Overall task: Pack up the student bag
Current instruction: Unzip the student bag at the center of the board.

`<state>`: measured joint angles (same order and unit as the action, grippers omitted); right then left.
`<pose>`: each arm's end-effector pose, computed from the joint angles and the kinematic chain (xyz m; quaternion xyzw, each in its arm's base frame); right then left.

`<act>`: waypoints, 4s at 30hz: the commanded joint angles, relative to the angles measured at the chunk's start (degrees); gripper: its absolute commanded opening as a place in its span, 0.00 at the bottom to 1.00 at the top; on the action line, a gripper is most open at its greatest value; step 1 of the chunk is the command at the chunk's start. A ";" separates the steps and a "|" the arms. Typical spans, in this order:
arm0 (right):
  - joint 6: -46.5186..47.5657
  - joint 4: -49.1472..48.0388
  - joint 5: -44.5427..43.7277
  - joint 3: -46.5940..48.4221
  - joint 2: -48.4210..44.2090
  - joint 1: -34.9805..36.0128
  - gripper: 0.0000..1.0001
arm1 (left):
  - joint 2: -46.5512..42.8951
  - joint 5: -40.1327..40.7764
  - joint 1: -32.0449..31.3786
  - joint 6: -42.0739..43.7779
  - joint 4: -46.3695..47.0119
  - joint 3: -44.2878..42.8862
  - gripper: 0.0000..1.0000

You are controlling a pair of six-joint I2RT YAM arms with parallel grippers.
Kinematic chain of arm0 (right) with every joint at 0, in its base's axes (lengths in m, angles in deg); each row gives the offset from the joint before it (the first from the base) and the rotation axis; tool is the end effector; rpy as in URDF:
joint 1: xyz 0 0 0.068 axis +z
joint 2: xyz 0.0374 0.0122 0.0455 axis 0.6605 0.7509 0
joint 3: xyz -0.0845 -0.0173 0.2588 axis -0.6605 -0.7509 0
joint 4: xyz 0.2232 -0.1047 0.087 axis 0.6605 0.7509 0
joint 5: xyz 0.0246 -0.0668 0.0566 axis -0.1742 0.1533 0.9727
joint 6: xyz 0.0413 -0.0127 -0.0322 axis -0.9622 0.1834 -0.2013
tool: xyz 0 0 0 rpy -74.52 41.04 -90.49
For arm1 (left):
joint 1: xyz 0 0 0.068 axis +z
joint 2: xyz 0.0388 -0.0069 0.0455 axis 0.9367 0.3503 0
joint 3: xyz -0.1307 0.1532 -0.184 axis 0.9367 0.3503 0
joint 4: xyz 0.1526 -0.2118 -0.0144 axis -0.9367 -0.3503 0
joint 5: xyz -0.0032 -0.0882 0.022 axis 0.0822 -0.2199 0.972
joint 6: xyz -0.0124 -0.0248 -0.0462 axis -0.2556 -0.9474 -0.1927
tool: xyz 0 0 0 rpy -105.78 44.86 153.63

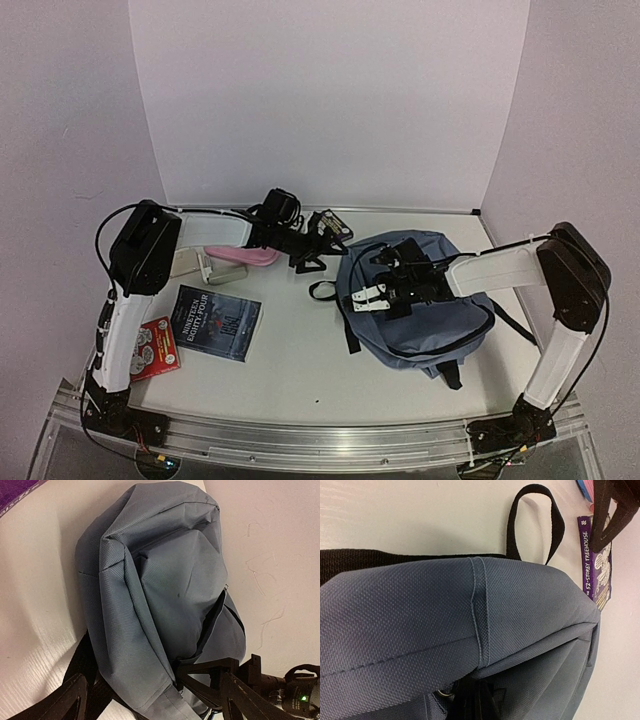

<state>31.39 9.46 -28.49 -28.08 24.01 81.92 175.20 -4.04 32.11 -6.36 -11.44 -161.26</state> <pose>0.2767 0.2382 0.1562 -0.7816 0.5112 -0.0877 0.3466 0.3944 -0.3294 0.1741 0.1049 0.8566 -0.4911 0.1185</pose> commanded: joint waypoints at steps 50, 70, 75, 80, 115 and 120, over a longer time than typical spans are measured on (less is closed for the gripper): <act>-27.13 19.12 14.66 -5.27 -21.88 8.41 0.00 | 0.53 3.30 9.31 -2.33 -1.77 -8.10 0.05; -42.41 6.99 10.03 10.37 -8.21 8.38 0.00 | -19.08 11.58 -2.55 -1.46 -0.65 18.30 0.83; -43.22 7.04 8.52 13.22 -7.65 8.39 0.00 | -15.96 7.71 -3.70 -3.83 0.13 16.89 0.82; -42.09 7.22 7.53 12.42 -9.90 8.40 0.00 | -18.31 7.65 -4.30 -6.72 4.48 22.58 0.83; -37.46 13.93 13.16 -6.98 -15.22 9.19 0.00 | -7.21 7.44 1.03 -5.02 -2.56 11.18 0.05; -39.89 11.88 12.81 -3.35 -11.65 9.22 0.00 | -16.55 16.37 -4.84 -6.35 -4.24 18.74 0.59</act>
<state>-6.76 21.92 -15.36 -34.45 9.80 90.87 167.62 5.36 32.74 -11.48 -13.03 -147.36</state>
